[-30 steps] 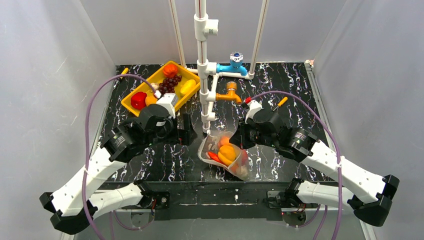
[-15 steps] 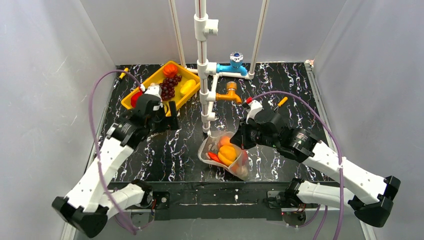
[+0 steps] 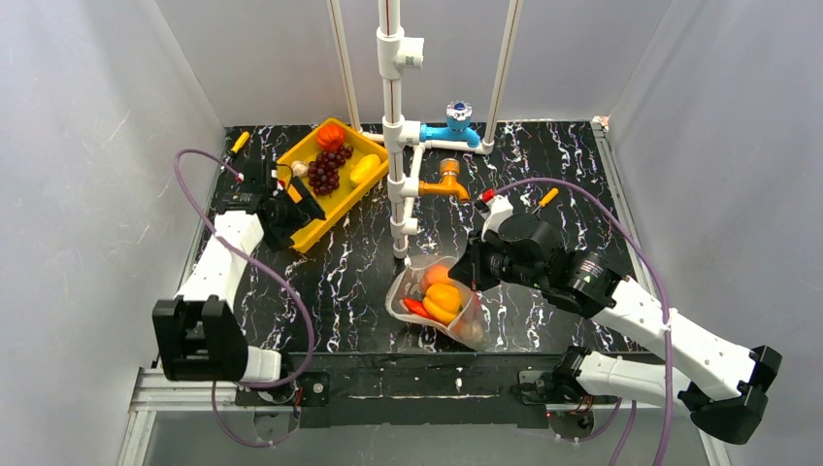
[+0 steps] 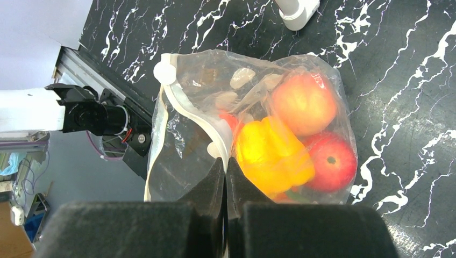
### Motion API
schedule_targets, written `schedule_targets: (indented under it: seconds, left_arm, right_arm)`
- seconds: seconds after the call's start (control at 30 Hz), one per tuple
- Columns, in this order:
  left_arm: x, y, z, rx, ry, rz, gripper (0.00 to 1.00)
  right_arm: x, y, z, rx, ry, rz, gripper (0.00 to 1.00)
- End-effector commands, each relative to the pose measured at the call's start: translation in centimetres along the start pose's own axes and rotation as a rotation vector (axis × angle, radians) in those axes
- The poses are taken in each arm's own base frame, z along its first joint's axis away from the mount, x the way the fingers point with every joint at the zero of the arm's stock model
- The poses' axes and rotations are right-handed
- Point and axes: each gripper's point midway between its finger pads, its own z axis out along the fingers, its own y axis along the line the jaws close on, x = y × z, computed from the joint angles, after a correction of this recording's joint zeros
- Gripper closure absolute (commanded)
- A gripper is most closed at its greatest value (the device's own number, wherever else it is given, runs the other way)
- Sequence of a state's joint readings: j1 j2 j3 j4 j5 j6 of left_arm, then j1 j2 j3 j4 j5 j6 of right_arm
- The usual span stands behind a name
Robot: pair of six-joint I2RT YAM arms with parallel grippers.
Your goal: Place the food in the zip-top bag and seal the zipper
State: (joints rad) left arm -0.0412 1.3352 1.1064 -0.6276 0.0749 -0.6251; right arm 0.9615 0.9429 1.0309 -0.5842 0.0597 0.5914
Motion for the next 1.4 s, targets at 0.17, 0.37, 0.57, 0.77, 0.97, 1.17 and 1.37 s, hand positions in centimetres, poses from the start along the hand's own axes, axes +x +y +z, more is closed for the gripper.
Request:
schedule_targets:
  seconds: [0.17,0.37,0.57,0.77,0.97,1.17,1.37]
  left_arm:
    - [-8.2,0.7,2.8,-0.065,-0.062,-0.03,0.01]
    - [-12.3,3.4,4.5,-0.222,-0.111,0.026,0.01]
    - [-16.7,4.8,5.9,-0.334,-0.192,0.191,0.01]
    - [-18.6,4.6,7.9,-0.336,-0.184,0.333,0.01]
    - [-19.5,6.1,8.7,-0.414,-0.18,0.441,0.01]
    - [-19.0,6.5,10.2,-0.413,-0.125,0.469,0.01]
    - [-18.0,7.0,11.3,-0.398,-0.071,0.533,0.01]
  right_arm:
    - [-1.1,0.9,0.1,-0.042,-0.032,-0.008,0.99]
    - [-1.0,0.8,0.3,-0.031,-0.018,-0.013,0.99]
    - [-1.2,0.6,0.2,-0.014,-0.016,-0.021,0.99]
    - [-0.8,0.5,0.5,-0.01,-0.003,-0.009,0.99]
    - [-0.8,0.7,0.6,-0.01,0.011,-0.008,0.99]
    - [-1.2,0.6,0.8,0.004,0.01,-0.02,0.99]
    - [-1.2,0.8,1.1,-0.002,0.018,-0.015,0.99]
